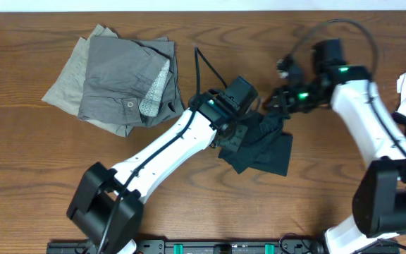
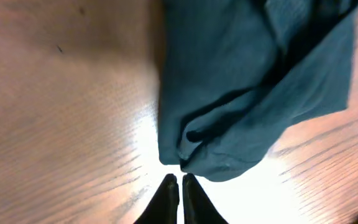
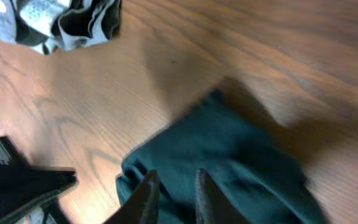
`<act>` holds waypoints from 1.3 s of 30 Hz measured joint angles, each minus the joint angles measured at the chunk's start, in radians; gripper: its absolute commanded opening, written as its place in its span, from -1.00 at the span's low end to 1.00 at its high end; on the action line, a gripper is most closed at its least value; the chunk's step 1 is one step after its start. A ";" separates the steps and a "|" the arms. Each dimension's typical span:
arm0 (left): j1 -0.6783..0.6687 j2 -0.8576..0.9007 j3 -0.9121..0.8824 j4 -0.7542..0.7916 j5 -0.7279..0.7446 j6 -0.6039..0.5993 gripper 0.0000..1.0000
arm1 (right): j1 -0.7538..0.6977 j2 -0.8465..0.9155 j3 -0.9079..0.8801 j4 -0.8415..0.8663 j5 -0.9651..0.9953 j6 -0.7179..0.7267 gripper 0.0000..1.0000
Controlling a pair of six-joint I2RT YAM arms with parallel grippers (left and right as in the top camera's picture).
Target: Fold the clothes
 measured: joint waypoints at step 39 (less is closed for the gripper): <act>0.313 -0.121 -0.008 -0.049 0.018 0.000 -0.71 | 0.208 0.119 -0.098 -0.031 0.114 0.048 -0.97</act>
